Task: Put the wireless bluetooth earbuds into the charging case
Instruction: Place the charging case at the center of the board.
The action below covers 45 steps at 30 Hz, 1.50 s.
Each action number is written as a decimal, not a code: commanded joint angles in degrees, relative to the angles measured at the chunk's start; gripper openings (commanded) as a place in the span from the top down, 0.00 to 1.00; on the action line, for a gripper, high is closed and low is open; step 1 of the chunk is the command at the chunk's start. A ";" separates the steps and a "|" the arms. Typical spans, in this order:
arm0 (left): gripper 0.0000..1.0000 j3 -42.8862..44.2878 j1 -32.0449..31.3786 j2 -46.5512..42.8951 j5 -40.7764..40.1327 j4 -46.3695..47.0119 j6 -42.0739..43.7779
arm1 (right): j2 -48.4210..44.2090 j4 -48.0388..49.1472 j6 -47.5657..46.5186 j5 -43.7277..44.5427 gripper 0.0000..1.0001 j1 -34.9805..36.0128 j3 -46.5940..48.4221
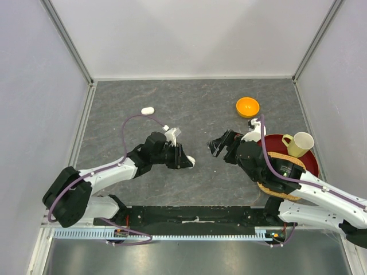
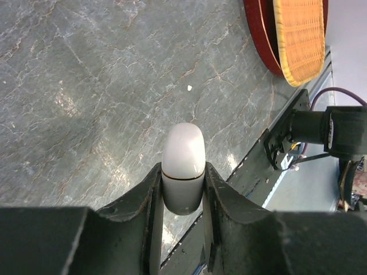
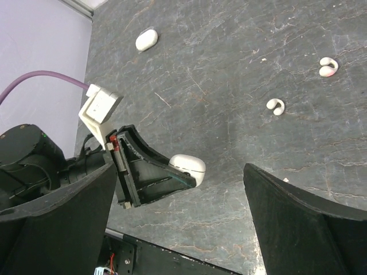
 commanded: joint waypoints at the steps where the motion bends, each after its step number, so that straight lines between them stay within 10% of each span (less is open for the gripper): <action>1: 0.96 1.68 0.08 3.73 0.70 5.64 -6.86 | -0.88 -0.89 0.49 1.07 0.02 -0.13 -0.69; 45: 0.63 2.39 -0.89 17.01 -6.24 3.27 -10.82 | -1.14 -2.56 0.05 1.42 0.02 -0.31 -0.69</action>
